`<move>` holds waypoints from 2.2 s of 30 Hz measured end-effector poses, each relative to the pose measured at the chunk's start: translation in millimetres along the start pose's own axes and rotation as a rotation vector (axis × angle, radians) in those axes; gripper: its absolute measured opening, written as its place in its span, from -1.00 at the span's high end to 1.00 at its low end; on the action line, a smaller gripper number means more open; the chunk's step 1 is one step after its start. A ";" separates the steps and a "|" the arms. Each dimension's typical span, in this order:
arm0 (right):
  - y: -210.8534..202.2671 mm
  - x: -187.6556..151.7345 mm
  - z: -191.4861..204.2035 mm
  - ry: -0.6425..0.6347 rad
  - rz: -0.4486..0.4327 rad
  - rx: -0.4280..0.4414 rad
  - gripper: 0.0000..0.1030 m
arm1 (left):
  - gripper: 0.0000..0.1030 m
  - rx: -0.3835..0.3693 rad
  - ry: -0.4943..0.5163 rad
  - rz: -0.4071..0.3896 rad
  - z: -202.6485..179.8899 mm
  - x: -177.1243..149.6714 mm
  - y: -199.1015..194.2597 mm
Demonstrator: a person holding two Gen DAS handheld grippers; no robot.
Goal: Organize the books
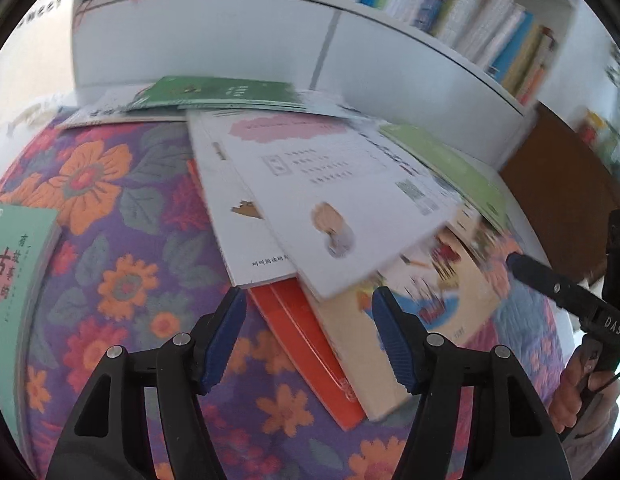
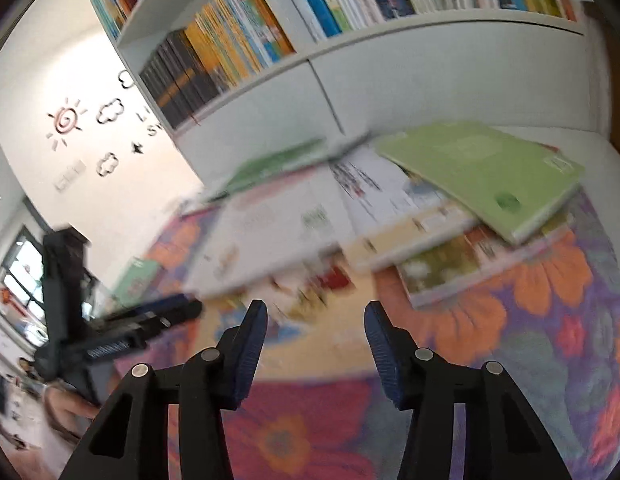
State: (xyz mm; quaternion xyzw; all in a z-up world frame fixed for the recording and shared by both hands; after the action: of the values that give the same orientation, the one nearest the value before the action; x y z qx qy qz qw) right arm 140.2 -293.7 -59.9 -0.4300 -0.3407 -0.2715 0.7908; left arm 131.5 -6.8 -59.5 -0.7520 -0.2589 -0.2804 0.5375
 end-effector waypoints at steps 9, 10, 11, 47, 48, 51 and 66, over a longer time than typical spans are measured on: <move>108.2 49.0 -12.8 0.061 0.110 -0.083 0.02 | -0.22 0.029 0.010 0.034 14.9 12.1 13.2; 109.4 48.2 -8.7 0.056 0.115 -0.070 0.02 | -0.22 0.042 0.031 0.038 13.0 11.0 15.3; 108.9 46.3 -3.0 0.045 0.125 -0.049 0.01 | -0.22 0.049 0.047 0.038 11.1 11.3 16.2; 16.4 -50.3 33.5 0.150 0.411 0.169 -0.10 | -0.28 0.052 0.324 0.132 -29.0 -54.5 -49.7; 12.7 -55.3 31.4 0.167 0.415 0.196 -0.10 | -0.28 0.043 0.325 0.139 -28.9 -59.4 -53.3; 5.2 -74.0 18.2 0.247 0.419 0.275 -0.04 | -0.28 0.003 0.332 0.165 -28.6 -74.0 -61.4; 0.5 -67.3 18.5 0.434 0.285 0.392 0.83 | -0.26 -0.072 0.240 0.162 -20.1 -70.2 -61.8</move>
State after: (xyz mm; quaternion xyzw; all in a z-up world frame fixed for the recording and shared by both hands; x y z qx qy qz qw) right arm 93.2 -268.3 -104.7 -0.2449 -0.1465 -0.1724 0.9428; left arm 36.1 -14.3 -62.3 -0.7502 -0.1209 -0.3333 0.5581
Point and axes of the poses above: each gripper's, at about its wrist camera, not at the fingertips, and y roughly the way its jaws point, z to its left, x to its top, the point moved 1 cm from there along y, roughly the way its jaws point, and after that the axes turned 9 degrees about -z, right-handed, at the moved point
